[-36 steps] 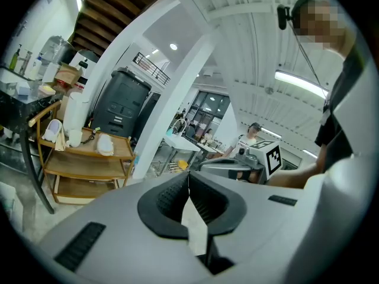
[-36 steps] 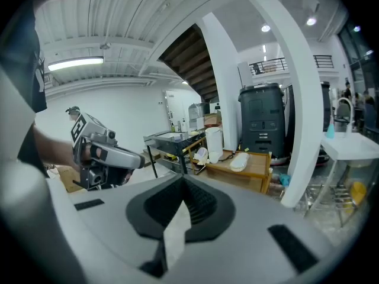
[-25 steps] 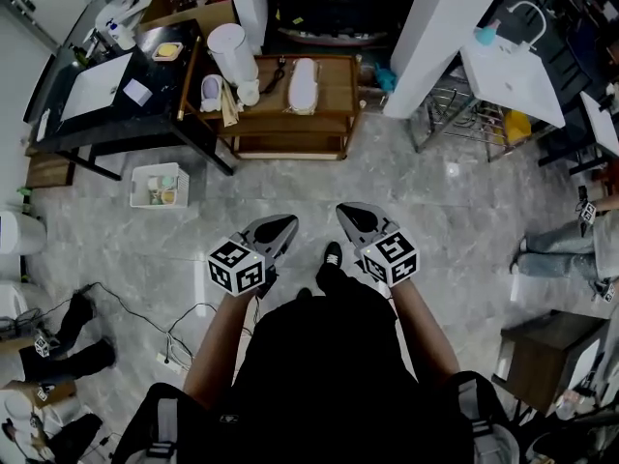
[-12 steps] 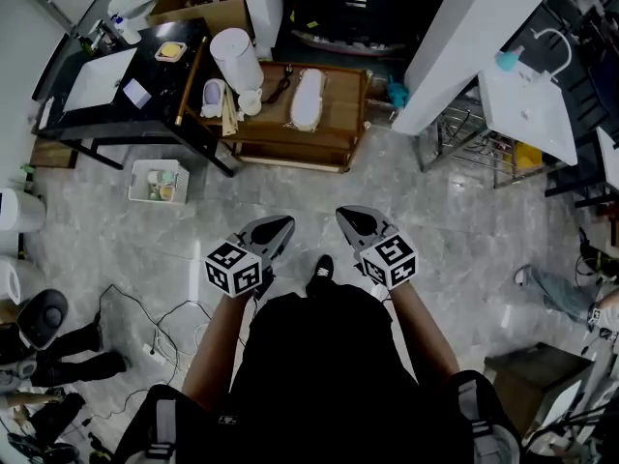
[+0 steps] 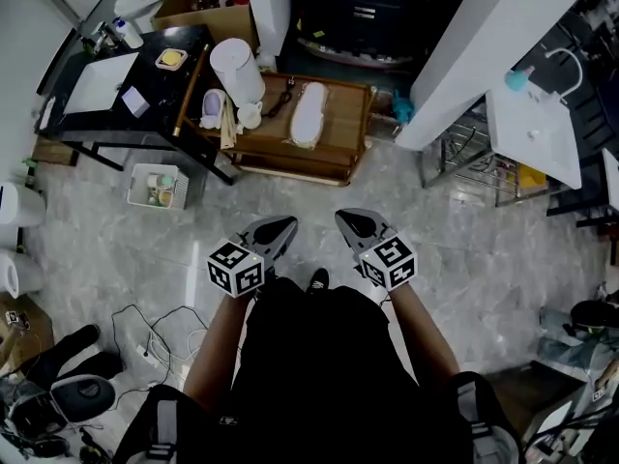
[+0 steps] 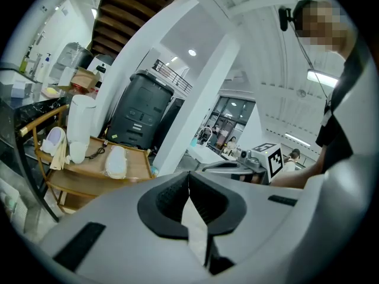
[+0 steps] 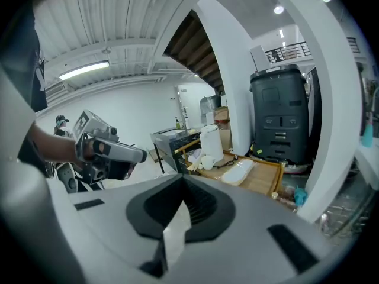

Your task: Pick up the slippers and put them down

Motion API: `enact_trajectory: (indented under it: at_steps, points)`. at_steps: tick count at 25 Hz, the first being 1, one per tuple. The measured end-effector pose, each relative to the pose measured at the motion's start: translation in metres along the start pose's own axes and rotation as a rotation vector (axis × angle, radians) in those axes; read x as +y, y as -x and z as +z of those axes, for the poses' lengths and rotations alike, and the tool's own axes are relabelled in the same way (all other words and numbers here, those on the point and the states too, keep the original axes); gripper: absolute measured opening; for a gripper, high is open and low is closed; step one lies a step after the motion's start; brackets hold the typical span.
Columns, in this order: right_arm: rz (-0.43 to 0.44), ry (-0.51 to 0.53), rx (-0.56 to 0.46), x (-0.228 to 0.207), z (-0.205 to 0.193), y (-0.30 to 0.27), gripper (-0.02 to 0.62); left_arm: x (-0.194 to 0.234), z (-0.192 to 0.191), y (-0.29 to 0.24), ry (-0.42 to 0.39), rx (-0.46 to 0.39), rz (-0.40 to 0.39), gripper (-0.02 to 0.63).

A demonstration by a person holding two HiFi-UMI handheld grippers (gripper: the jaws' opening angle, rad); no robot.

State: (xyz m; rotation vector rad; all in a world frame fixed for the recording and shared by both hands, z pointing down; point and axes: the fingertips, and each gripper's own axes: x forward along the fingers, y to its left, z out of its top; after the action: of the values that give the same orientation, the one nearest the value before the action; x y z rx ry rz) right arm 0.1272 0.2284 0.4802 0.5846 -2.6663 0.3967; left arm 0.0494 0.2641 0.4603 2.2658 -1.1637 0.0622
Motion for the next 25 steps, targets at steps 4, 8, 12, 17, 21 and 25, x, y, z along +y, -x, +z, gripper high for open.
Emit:
enact_trajectory:
  at_steps: [4,8,12,17,21,25]
  points:
    - [0.009,-0.006,0.007,-0.008,0.007,-0.009,0.008,0.009,0.013,-0.006,0.0,-0.003,0.003,0.012]
    - [0.011,-0.007,0.015,-0.015,0.01,-0.02,0.008,0.021,0.019,-0.012,0.01,0.0,0.004,0.012]
    - [-0.002,-0.017,0.013,-0.027,0.015,-0.033,0.008,0.038,0.024,-0.022,0.012,0.014,-0.01,0.012]
    - [-0.032,-0.044,0.007,-0.049,0.029,-0.055,0.008,0.062,0.046,-0.039,-0.002,0.036,-0.05,0.012]
    - [-0.048,-0.053,0.008,-0.061,0.04,-0.077,0.008,0.085,0.062,-0.05,0.0,0.05,-0.069,0.012]
    - [-0.07,-0.074,0.013,-0.077,0.047,-0.095,0.008,0.105,0.073,-0.063,-0.003,0.079,-0.092,0.012]
